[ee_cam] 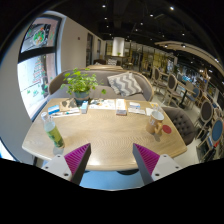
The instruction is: Pour water
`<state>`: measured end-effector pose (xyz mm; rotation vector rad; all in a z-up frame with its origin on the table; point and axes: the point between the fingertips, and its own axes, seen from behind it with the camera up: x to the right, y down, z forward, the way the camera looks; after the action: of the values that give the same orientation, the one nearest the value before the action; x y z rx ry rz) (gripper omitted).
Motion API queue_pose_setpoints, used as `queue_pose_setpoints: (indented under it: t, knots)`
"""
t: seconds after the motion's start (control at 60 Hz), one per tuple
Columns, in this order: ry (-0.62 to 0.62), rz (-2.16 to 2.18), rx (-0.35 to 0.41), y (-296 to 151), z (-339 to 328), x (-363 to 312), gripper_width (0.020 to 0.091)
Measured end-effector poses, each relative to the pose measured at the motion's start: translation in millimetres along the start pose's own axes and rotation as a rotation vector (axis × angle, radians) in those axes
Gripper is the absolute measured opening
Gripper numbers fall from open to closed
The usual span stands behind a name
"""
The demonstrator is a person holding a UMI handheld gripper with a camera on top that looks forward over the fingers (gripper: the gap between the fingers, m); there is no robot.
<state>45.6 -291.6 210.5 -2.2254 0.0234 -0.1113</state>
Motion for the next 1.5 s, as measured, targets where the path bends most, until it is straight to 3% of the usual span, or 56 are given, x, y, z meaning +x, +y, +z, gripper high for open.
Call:
queue_pose_setpoints:
  t: [0.217,0.433,0.7,0.967,1.017,1.083,1.117,1.417,1.5]
  knots:
    - [0.035,0.015,-0.036,33.4,-7.1,-53.6,0.0854]
    - [-0.059,0.026,-0.05,66.5,2.7,-157.6,0.0851]
    - [-0.158,0.027,0.049,44.5,68.4,-266.4,0.086]
    - [-0.113,0.07,0.143,10.0,159.8,-290.0,0.0851]
    - [-0.12,0.055,0.159,7.6,170.8,-293.7,0.079]
    - [-0.112,0.029,0.161,10.5,183.3,-295.9,0.06]
    - [-0.099,0.02,0.175,8.6,184.2,-292.9,0.0543]
    - [-0.169,0.025,0.187,4.1,173.4,-291.8,0.0383]
    - [-0.196,0.034,0.192,-12.8,163.5,-287.2,0.0383]
